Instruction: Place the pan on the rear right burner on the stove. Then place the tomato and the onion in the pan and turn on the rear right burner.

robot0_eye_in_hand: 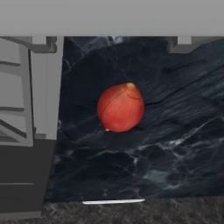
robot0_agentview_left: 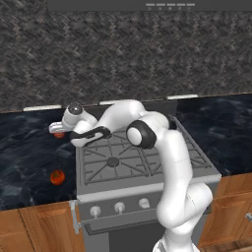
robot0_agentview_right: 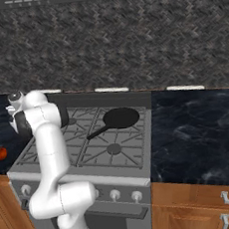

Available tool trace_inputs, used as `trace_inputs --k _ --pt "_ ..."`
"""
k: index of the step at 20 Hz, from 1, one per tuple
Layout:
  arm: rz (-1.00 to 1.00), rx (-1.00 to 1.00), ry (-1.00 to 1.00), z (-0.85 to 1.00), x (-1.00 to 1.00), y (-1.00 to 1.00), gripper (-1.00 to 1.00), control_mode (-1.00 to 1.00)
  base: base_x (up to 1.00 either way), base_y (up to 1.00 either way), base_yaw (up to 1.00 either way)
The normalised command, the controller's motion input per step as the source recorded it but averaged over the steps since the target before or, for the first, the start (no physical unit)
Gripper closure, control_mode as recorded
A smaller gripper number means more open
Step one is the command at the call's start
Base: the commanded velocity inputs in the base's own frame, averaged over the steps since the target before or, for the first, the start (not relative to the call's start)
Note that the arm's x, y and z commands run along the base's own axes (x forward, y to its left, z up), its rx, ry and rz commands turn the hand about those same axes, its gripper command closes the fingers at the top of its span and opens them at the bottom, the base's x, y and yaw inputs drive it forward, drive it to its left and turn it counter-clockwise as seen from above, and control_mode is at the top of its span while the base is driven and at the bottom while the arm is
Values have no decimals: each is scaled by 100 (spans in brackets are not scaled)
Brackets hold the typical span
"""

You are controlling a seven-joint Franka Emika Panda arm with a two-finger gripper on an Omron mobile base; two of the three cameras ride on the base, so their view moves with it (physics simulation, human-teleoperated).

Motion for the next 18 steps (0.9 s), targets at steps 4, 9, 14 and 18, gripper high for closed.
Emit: trace_inputs --k 4,9,14,18 --pt "0 -2 0 -11 19 11 -100 -100 0 0 0" --pt "0 -2 0 -10 24 14 -100 -100 0 0 0" --pt "0 -2 0 -10 24 15 -100 -100 0 0 0" --pt "0 -1 0 -9 26 11 -100 -100 0 0 0"
